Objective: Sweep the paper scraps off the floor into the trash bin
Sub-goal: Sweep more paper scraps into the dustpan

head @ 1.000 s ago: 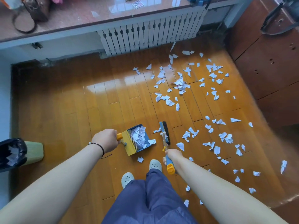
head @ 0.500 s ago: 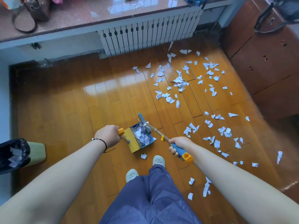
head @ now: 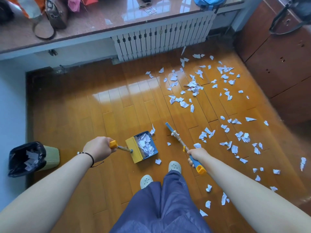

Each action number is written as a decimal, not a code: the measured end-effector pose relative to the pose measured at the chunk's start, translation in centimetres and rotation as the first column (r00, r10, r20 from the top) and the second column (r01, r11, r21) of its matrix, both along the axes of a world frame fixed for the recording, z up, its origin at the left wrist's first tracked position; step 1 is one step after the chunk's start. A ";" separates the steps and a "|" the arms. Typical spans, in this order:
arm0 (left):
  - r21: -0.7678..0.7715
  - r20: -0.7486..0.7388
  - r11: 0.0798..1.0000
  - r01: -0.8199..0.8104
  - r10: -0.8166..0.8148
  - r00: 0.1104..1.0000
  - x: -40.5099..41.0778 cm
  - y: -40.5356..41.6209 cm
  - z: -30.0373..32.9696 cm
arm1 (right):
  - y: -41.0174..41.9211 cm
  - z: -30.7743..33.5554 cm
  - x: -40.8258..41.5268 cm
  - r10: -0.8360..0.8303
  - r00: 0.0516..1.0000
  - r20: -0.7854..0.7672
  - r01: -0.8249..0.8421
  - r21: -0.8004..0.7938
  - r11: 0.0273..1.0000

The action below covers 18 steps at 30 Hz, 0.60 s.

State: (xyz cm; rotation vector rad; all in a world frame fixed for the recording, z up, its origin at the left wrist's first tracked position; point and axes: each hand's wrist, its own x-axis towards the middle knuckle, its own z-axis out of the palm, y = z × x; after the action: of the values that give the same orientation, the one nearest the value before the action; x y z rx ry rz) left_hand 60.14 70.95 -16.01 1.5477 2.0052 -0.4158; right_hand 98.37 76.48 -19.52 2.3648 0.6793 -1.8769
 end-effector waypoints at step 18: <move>-0.083 -0.064 0.989 0.121 -0.126 0.990 -1.5 -4.4 -1.4 | -9.0 -3.0 -12.3 -0.078 0.997 -0.029 0.074 -0.133 0.988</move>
State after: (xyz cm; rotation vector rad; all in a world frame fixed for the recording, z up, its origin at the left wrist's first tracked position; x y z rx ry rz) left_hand 58.68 66.59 -17.37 1.6339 1.9257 -0.5986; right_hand 86.08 67.50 -22.51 2.3123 0.4573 -1.9310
